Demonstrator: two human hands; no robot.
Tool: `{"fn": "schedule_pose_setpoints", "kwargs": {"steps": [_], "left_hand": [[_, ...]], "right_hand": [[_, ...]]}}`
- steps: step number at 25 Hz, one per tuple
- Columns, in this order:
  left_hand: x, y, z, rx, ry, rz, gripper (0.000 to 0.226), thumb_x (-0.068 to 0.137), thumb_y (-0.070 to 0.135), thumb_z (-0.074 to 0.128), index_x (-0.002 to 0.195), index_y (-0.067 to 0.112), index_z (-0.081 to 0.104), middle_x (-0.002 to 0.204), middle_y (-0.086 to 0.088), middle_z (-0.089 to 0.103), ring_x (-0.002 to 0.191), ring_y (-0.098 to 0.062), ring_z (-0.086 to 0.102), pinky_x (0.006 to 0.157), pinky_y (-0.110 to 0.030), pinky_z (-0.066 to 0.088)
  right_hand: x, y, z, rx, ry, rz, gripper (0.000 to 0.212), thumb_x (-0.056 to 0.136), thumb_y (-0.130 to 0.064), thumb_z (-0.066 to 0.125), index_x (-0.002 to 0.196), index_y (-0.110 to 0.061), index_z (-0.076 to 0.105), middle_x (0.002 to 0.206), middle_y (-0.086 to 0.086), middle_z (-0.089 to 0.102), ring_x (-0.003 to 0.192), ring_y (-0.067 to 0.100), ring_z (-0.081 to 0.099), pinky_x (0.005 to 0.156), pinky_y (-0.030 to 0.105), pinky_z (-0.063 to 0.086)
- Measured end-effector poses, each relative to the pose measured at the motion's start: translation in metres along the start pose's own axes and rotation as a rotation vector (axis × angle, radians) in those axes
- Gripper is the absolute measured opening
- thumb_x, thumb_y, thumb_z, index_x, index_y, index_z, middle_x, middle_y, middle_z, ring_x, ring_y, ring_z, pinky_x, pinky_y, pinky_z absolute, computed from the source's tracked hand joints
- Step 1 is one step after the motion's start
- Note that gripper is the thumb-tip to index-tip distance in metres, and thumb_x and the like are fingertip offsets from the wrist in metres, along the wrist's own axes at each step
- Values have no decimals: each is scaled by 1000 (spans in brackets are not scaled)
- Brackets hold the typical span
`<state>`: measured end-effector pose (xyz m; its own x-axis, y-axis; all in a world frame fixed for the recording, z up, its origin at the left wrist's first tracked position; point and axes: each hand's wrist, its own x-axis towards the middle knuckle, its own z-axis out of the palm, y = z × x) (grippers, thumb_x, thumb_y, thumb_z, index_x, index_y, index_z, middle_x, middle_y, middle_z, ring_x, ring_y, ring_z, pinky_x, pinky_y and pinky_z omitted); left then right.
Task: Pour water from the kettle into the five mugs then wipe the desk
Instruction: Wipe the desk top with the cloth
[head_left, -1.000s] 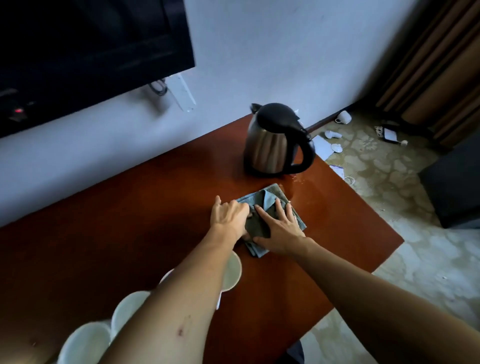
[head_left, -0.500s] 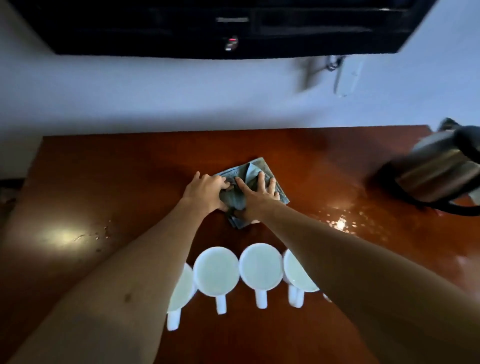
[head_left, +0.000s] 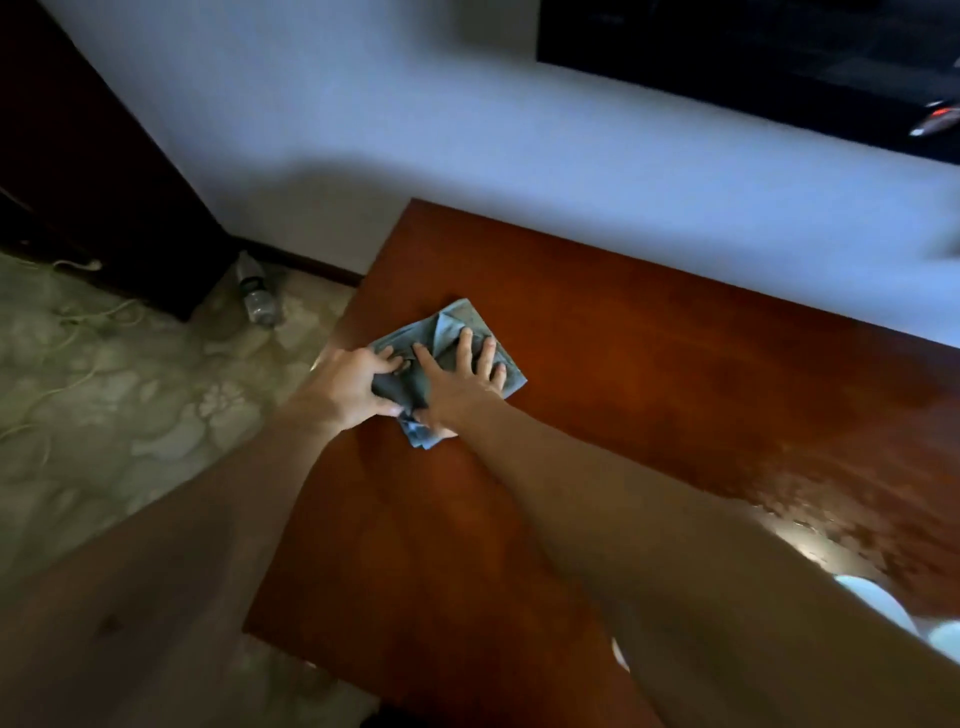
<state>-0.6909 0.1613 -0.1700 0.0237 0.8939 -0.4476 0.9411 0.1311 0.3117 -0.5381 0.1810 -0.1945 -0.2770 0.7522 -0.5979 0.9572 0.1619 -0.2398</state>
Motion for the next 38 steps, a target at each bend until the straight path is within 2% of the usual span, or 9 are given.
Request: {"fn": "schedule_pose_setpoints", "kwargs": {"steps": [3,7,13,16,23,28,33,36,38], "left_hand": [[-11,-33,4,79,-14,41,75,91,23,75,156,19,39,167,1,27,156,-20,19,126,-38,19],[-33,-19,6,227,-90,95,69,95,38,64,157,25,37,169,4,24,156,-19,22,124,-38,24],[-131,30,46,424,-206,149,87,83,78,42,155,28,42,167,7,27,153,-16,28,120,-38,31],[-165,68,78,633,-229,235,77,90,73,50,152,28,43,166,8,30,152,-13,29,117,-38,34],[-192,140,130,724,-259,390,70,87,56,63,148,27,47,163,4,36,148,-19,35,114,-40,33],[-214,184,165,709,-226,469,67,89,53,62,147,27,45,161,6,38,146,-20,36,107,-40,36],[-245,253,211,666,-185,502,61,101,46,52,154,20,37,166,0,31,151,-26,29,118,-46,25],[-258,302,238,625,-182,544,67,100,50,53,156,20,34,167,-1,28,153,-27,26,117,-47,27],[-264,339,261,611,-194,576,62,102,43,52,156,18,34,167,-3,28,153,-28,26,117,-49,27]], "right_hand": [[-3,-34,10,32,11,13,90,97,-52,56,158,-45,-11,163,13,-34,148,44,-30,121,61,-7],[-45,-37,36,136,29,106,92,98,-50,56,157,-44,-14,163,11,-35,148,42,-31,121,56,-8],[-161,-18,121,264,79,176,87,99,-52,49,155,-46,-19,162,11,-37,147,41,-32,122,52,-7],[-215,6,154,325,94,221,83,101,-52,46,154,-47,-18,163,9,-35,149,37,-32,123,48,-7],[-282,71,179,411,118,298,75,102,-51,42,159,-44,-8,167,7,-25,151,35,-27,125,45,0],[-325,120,192,435,126,379,78,100,-56,42,156,-47,-12,167,6,-26,151,33,-28,125,44,2],[-371,202,203,401,161,364,81,96,-58,47,156,-50,-7,163,0,-31,150,27,-30,127,47,5],[-401,257,207,382,181,402,81,94,-62,48,156,-53,-4,167,0,-27,151,27,-29,125,48,9],[-422,292,211,389,180,446,81,94,-65,48,155,-54,-3,165,-2,-28,150,25,-30,125,50,8]]}}
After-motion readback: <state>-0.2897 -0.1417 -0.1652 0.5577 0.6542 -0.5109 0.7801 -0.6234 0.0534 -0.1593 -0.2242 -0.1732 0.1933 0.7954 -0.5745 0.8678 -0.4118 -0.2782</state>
